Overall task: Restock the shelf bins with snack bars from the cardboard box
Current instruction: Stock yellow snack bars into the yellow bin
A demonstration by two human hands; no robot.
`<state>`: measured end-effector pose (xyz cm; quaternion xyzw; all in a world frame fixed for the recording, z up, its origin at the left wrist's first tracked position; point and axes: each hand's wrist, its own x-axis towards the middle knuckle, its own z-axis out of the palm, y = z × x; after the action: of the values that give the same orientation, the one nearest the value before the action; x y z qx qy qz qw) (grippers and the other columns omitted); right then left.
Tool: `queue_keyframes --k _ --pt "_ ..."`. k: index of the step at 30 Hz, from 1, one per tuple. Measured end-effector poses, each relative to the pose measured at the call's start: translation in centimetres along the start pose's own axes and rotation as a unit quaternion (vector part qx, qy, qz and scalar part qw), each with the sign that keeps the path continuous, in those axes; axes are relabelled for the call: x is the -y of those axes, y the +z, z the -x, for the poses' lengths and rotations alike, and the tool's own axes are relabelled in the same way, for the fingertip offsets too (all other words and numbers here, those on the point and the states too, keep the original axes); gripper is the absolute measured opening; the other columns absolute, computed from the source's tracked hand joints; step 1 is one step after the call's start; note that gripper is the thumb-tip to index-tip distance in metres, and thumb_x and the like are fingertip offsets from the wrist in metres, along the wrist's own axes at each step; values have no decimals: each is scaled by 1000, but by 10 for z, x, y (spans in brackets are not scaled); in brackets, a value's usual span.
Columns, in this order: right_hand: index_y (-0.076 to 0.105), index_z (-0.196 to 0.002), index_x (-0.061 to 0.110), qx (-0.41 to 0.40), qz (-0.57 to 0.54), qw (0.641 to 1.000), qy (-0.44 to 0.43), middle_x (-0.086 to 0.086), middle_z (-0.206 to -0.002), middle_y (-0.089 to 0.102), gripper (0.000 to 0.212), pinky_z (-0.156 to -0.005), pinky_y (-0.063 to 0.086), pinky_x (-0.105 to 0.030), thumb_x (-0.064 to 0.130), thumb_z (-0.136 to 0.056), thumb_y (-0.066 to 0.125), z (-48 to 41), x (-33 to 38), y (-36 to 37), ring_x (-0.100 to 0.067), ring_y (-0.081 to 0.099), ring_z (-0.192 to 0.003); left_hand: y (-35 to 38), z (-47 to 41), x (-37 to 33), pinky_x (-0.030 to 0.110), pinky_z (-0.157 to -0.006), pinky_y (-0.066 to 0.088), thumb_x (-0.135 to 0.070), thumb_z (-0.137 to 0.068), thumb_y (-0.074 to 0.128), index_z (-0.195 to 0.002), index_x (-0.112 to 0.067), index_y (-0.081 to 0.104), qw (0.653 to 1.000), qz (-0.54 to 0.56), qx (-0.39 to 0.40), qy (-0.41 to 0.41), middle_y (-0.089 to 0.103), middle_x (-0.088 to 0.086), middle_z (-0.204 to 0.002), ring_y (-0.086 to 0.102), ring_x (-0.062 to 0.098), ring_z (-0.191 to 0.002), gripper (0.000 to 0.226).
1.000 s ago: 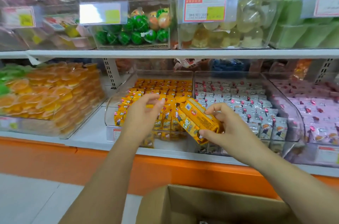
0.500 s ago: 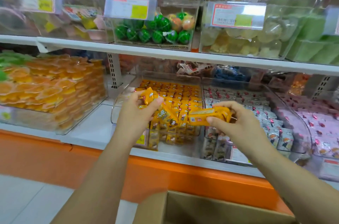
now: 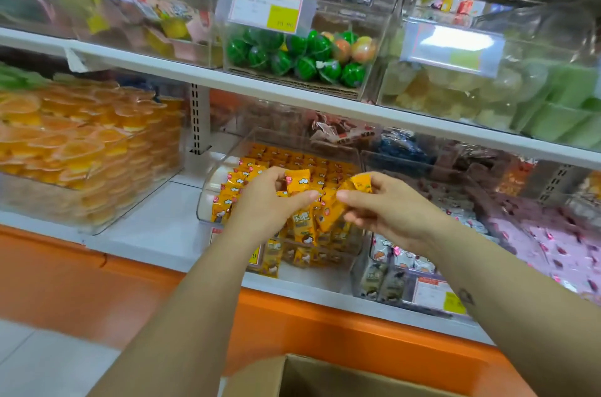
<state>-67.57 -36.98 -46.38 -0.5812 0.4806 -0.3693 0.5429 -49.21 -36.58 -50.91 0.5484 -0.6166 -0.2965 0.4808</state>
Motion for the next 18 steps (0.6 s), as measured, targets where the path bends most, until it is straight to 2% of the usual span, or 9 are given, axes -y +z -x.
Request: queue_keyframes --k 2,4,6,8,10,12,14,16,18 --pt "56 -93 16 -20 98 995 -20 -3 -75 67 46 -54 46 -23 42 -60 76 -4 1 4 -8 56 -49 -1 -3 4 31 -82 50 -43 -76 74 -99 -30 58 1000 5 1 -8 63 -14 -99 58 5 -96 30" --pt "57 -94 16 -49 169 984 -38 1 -73 66 45 -56 46 -26 48 -68 74 -9 1 9 -8 55 -47 -4 -5 5 38 -84 52 -41 -74 76 -100 -28 59 1000 1 -4 -4 65 -9 -99 61 12 -95 34" --pt "56 -97 13 -55 157 985 -37 -1 -76 67 38 -52 46 -23 39 -75 73 -14 0 12 -8 57 -48 -6 -7 6 35 -83 51 -36 -74 78 -100 -28 57 1000 -10 -2 9 64 -7 -100 60 12 -96 35" --pt "54 -101 10 -27 92 995 -17 -8 -82 67 31 -49 48 -20 22 -79 72 -17 -1 15 -10 61 -52 -8 -9 7 31 -84 50 -30 -74 79 -104 -26 57 1000 -20 15 15 62 -8 -102 59 11 -99 38" --pt "52 -104 8 5 58 998 -8 -13 -87 65 28 -51 50 -19 9 -81 69 -18 -1 17 -12 64 -56 -10 -9 9 35 -88 52 -25 -76 78 -110 -23 58 999 -30 42 10 63 -6 -104 61 13 -98 40" --pt "52 -109 11 11 99 995 -18 -14 -91 66 28 -54 52 -19 9 -85 67 -19 -4 20 -12 65 -59 -12 -9 11 42 -89 53 -20 -79 76 -116 -21 56 997 -35 66 3 64 0 -108 64 17 -97 42" --pt "52 -113 15 0 186 981 -53 -7 -95 68 29 -59 54 -23 17 -87 65 -18 -6 23 -10 65 -66 -13 -8 13 44 -89 53 -18 -82 73 -117 -23 54 997 -33 76 5 64 2 -110 64 18 -99 41" --pt "53 -112 19 -23 235 967 -95 -1 -100 69 26 -74 56 -30 23 -88 64 -17 -9 25 -11 67 -82 -14 -8 13 45 -90 52 -20 -84 70 -115 -26 53 997 -28 77 10 64 2 -111 63 18 -100 35" --pt "52 -115 23 -44 238 959 -151 4 -103 67 25 -85 54 -36 25 -92 59 -16 -9 24 -11 66 -94 -15 -9 14 45 -90 52 -24 -86 69 -114 -28 54 997 -20 76 14 64 2 -111 64 19 -101 32"
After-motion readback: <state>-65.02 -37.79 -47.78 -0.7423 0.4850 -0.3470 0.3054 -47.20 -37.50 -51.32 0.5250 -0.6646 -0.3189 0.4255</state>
